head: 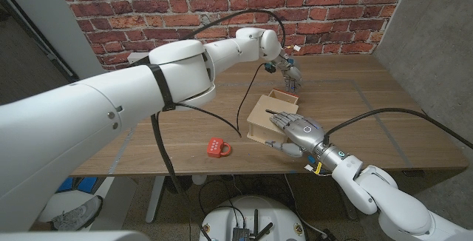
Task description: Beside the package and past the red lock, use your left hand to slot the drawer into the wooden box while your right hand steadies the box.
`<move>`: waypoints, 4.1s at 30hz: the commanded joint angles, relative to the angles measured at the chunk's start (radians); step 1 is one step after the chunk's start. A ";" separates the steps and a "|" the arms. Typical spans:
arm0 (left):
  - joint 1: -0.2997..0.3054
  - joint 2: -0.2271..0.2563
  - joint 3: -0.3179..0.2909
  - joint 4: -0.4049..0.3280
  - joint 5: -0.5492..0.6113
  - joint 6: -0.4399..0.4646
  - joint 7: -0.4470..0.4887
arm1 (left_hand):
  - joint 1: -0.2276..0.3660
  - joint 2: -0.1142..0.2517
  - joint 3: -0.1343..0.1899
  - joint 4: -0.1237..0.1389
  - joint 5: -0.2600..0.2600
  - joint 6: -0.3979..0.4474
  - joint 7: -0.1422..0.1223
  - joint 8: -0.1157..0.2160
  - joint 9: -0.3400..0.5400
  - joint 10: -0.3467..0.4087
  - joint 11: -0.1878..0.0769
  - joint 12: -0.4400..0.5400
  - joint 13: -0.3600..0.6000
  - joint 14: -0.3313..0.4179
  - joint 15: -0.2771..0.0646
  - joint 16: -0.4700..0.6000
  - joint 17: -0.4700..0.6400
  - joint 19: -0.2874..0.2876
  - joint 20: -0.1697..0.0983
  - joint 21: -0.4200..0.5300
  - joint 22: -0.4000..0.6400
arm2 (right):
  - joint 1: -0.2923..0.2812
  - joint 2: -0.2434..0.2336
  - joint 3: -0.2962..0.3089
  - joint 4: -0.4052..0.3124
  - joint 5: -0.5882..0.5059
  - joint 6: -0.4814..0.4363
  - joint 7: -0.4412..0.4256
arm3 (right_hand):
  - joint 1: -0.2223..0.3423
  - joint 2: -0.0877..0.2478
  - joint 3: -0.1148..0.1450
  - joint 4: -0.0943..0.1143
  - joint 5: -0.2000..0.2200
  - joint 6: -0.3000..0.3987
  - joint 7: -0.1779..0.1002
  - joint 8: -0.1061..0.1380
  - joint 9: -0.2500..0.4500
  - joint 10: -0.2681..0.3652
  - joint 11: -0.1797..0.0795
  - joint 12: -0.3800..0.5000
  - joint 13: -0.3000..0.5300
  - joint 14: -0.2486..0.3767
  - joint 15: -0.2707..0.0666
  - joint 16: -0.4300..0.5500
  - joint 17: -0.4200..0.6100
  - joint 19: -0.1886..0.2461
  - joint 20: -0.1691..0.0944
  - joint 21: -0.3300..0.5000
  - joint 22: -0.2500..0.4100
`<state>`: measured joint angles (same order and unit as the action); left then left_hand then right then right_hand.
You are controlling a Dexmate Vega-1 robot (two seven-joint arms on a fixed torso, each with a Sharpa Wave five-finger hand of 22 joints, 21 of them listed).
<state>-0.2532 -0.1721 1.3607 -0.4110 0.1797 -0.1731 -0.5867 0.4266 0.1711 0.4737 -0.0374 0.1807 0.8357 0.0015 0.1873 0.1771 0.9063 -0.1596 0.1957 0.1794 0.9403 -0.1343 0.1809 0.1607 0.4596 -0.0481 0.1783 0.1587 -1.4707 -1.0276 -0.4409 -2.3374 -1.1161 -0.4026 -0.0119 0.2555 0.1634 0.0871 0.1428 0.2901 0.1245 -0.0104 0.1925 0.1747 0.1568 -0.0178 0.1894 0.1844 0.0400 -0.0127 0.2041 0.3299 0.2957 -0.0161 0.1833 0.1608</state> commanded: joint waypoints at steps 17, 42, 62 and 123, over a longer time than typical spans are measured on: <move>0.002 -0.002 -0.003 0.012 -0.003 -0.006 0.001 | -0.016 -0.005 0.026 -0.008 -0.004 -0.008 0.000 -0.003 0.003 -0.010 0.000 -0.004 0.002 0.010 -0.078 -0.003 0.003 0.004 -0.114 0.002 0.003 | 0.015 -0.013 0.001 -0.002 0.032 0.006 0.003 | -0.010 0.004 0.007 0.001 -0.001 0.012 -0.001 0.006 0.006 0.008 0.001 0.008 0.005 0.008 -0.003 0.004 0.000 0.009 -0.001 0.004 0.006; 0.003 0.000 -0.001 0.003 -0.003 -0.001 0.000 | -0.031 -0.009 0.049 -0.017 -0.005 -0.012 0.001 -0.002 0.003 -0.017 0.003 -0.006 0.002 0.010 -0.077 -0.005 0.003 0.003 -0.112 0.002 0.003 | 0.002 -0.003 0.018 -0.010 0.019 -0.025 -0.045 | -0.010 0.004 0.007 0.001 -0.001 0.012 -0.001 0.006 0.006 0.008 0.001 0.008 0.005 0.008 -0.003 0.004 0.000 0.009 -0.001 0.004 0.006; -0.003 -0.017 -0.006 0.039 -0.007 -0.020 -0.008 | -0.056 0.001 0.086 -0.016 -0.005 0.027 0.010 0.009 0.003 0.037 0.003 0.011 0.002 0.043 -0.079 0.004 0.006 0.010 -0.120 0.004 0.003 | 0.000 -0.017 0.007 -0.014 -0.009 -0.012 -0.015 | -0.010 0.004 0.007 0.001 -0.001 0.012 -0.001 0.006 0.006 0.008 0.001 0.008 0.005 0.008 -0.003 0.004 0.000 0.009 -0.001 0.004 0.006; -0.019 -0.014 -0.035 0.042 -0.024 -0.095 -0.195 | -0.135 0.004 0.202 0.011 -0.007 0.164 0.033 0.018 0.005 0.195 0.011 0.026 0.003 0.189 -0.087 0.012 0.010 0.048 -0.144 0.005 0.004 | 0.013 0.007 -0.015 -0.003 -0.021 -0.016 0.004 | -0.010 0.004 0.007 0.001 -0.001 0.012 -0.001 0.006 0.006 0.008 0.001 0.008 0.005 0.008 -0.003 0.004 0.000 0.009 -0.001 0.004 0.006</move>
<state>-0.2689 -0.1873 1.3378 -0.3663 0.1643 -0.2407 -0.7410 0.3016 0.1777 0.6668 -0.0288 0.1807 0.9930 0.0307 0.2051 0.1793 1.0919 -0.1467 0.2235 0.1788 1.1118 -0.1984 0.1892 0.1659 0.4954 -0.0481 0.1783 0.1610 -1.4550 -1.0234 -0.4537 -2.3421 -1.1332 -0.4144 -0.0026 0.2555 0.1634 0.0871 0.1428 0.2901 0.1245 -0.0104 0.1925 0.1754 0.1568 -0.0178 0.1894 0.1846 0.0399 -0.0127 0.2041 0.3299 0.2962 -0.0162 0.1830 0.1617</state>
